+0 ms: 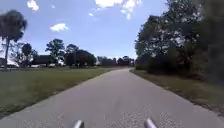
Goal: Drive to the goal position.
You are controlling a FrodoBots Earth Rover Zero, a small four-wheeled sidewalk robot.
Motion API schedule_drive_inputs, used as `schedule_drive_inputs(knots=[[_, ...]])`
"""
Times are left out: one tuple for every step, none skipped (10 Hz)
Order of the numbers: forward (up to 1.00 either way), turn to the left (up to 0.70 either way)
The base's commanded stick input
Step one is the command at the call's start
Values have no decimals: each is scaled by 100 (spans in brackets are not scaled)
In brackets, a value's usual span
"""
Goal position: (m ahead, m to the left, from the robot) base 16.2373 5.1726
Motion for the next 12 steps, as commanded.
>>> schedule_drive_inputs(knots=[[50,0],[50,0],[50,0],[50,0],[50,0],[50,0],[50,0],[50,0],[50,0],[50,0],[50,0],[50,0]])
